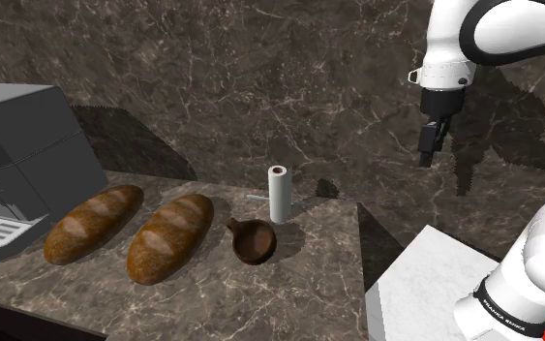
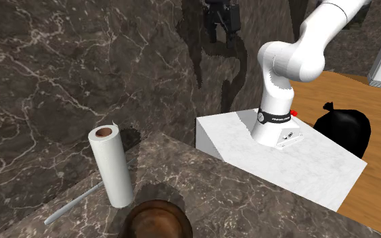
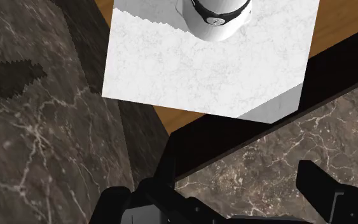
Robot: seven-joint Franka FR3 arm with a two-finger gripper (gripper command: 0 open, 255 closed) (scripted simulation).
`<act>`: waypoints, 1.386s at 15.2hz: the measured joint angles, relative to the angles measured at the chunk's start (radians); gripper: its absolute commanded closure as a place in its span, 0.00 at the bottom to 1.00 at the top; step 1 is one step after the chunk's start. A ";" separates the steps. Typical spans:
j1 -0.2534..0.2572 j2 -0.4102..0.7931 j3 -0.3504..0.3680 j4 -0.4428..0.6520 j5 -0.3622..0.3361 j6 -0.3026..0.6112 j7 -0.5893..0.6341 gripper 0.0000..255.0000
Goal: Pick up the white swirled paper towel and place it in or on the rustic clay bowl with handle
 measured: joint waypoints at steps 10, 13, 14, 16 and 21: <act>0.031 0.229 0.071 0.056 0.034 0.228 0.054 0.00; 0.036 0.334 0.093 0.105 0.033 0.304 0.070 0.00; 0.041 0.368 0.105 0.121 0.035 0.329 0.082 0.00; 0.044 0.434 0.121 0.158 0.031 0.373 0.097 0.00; 0.054 0.606 0.158 0.274 0.006 0.462 0.137 0.00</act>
